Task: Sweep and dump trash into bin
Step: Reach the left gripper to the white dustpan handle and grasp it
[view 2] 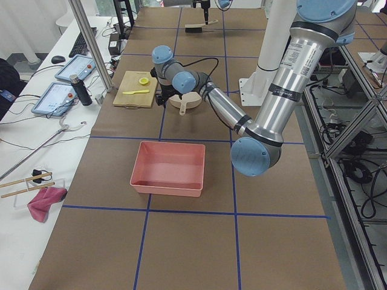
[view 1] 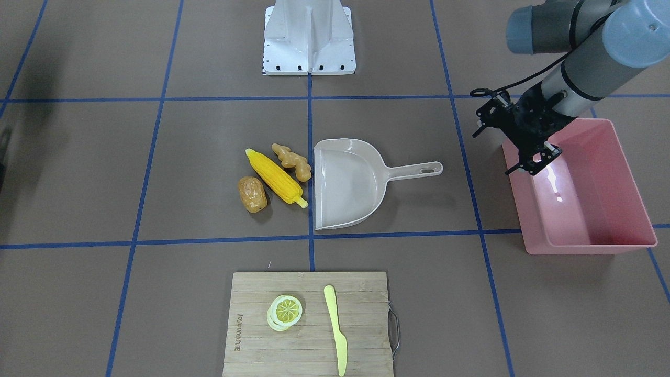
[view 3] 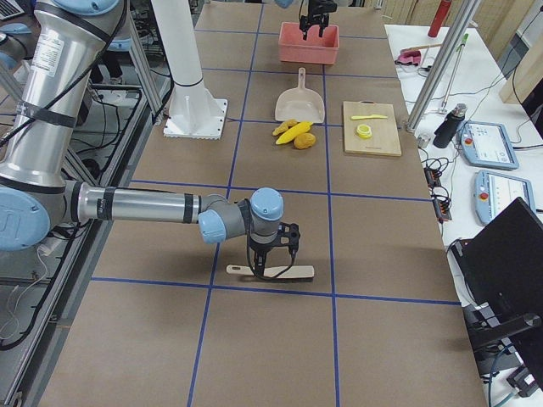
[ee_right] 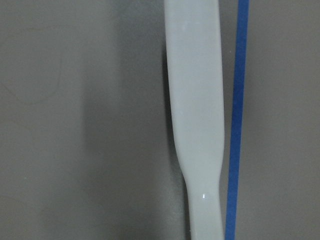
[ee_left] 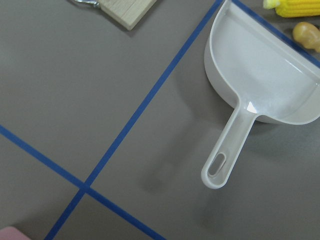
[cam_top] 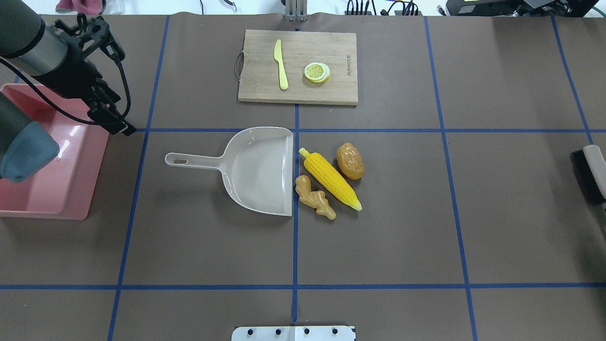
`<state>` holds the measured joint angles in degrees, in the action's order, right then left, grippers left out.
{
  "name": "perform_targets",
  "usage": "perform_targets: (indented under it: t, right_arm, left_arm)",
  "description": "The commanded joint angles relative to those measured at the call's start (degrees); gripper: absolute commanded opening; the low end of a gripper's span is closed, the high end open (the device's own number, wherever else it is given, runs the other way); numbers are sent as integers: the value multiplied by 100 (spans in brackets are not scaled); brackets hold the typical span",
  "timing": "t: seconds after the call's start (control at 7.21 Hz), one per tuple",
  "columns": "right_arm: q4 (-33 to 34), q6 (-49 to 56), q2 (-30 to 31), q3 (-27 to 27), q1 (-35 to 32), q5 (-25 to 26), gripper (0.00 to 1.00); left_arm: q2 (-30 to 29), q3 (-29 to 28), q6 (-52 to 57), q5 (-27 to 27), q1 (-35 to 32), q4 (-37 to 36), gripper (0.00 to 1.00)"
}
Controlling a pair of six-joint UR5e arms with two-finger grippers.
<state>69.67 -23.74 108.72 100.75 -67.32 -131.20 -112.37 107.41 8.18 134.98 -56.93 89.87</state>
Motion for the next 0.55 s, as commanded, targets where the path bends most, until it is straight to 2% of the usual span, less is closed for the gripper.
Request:
perform_targets:
  t: [0.0, 0.28, 0.42]
  right_arm:
    - [-382, -25, 9, -274, 140, 33, 100]
    - [-376, -16, 44, -232, 158, -72, 88]
    - [-376, -25, 123, -197, 158, -90, 85]
  left_arm:
    - [-101, -35, 8, -15, 443, 579, 99]
    - [-84, 25, 17, -321, 664, 1180, 99]
    - [-127, -131, 591, -602, 1109, 1382, 99]
